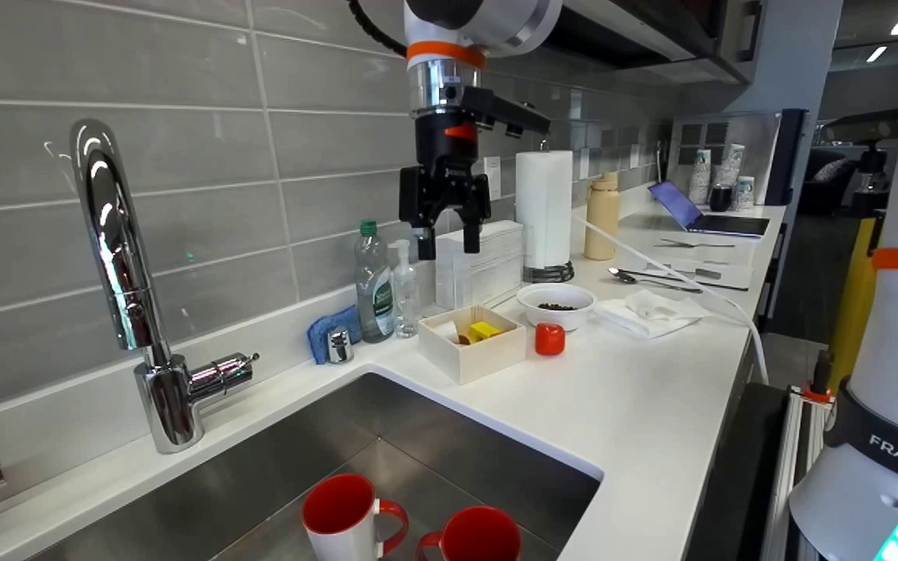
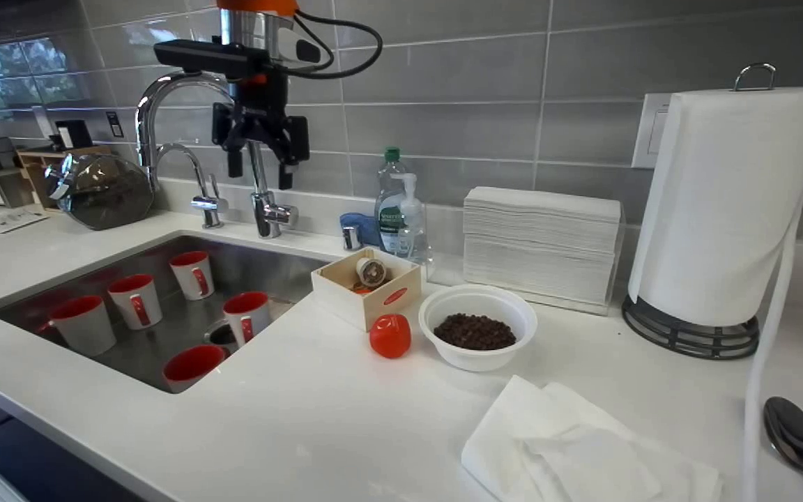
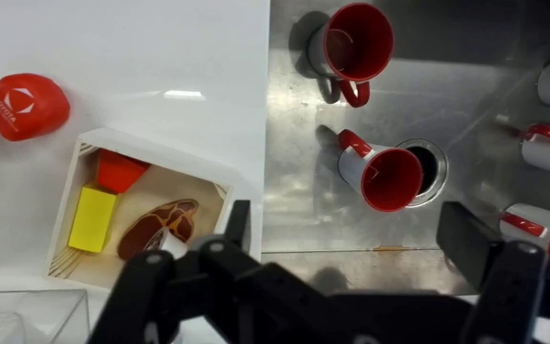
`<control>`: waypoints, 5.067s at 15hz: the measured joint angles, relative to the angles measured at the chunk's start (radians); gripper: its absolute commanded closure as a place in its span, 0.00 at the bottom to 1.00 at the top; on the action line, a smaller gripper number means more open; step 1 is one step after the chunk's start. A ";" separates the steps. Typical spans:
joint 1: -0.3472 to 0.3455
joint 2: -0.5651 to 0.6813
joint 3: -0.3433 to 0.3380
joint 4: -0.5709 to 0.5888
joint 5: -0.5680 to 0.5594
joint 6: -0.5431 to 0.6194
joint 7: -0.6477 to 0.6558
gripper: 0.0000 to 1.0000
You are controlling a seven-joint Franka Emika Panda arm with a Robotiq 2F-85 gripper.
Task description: Move the white bowl a bit forward
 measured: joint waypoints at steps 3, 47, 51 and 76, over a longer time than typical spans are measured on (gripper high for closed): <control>-0.037 0.002 -0.010 -0.001 -0.074 0.046 -0.002 0.00; -0.176 0.446 -0.260 -0.028 -0.671 0.556 0.249 1.00; -0.173 0.450 -0.267 -0.027 -0.671 0.559 0.249 1.00; -0.185 0.082 -0.214 -0.307 -0.763 0.365 0.374 1.00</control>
